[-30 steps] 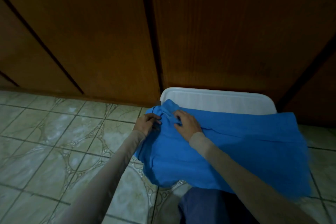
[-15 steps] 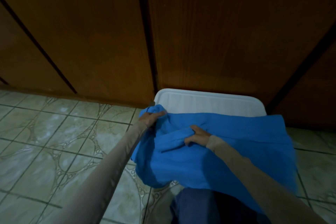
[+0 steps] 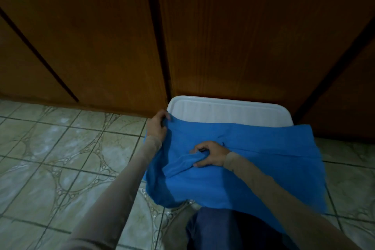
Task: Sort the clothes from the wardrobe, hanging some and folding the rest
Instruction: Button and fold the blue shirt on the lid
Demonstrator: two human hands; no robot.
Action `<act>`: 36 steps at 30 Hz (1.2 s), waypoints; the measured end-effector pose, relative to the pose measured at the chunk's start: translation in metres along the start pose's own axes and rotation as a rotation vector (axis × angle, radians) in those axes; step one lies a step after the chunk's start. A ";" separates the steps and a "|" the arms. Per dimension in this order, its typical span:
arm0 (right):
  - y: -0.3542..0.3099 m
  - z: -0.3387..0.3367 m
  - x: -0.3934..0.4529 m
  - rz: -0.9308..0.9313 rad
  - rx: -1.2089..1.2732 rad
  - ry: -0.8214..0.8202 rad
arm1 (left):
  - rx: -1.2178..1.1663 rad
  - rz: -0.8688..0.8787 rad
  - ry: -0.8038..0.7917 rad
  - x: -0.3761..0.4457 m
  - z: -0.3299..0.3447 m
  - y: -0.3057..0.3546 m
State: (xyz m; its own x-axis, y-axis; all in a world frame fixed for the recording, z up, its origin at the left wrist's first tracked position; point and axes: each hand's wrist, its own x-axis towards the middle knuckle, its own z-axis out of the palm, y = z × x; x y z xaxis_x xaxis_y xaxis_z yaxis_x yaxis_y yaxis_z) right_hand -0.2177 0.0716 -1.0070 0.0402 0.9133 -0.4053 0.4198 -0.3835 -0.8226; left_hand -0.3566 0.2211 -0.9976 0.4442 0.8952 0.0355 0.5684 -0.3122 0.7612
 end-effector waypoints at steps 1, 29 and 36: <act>0.002 0.000 0.000 -0.042 -0.034 0.032 | 0.214 0.104 -0.076 -0.001 0.000 -0.002; 0.011 -0.015 0.016 0.221 -0.428 0.492 | 0.737 -0.086 -0.138 -0.034 0.030 0.020; 0.008 -0.012 0.018 0.232 -0.425 0.557 | 0.751 -0.023 -0.146 -0.039 0.021 0.016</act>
State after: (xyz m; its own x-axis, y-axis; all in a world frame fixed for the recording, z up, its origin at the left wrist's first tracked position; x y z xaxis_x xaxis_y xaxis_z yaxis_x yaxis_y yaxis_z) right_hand -0.2029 0.0864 -1.0166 0.5779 0.7926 -0.1945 0.6551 -0.5926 -0.4686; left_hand -0.3504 0.1741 -1.0001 0.4839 0.8692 -0.1012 0.8736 -0.4730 0.1147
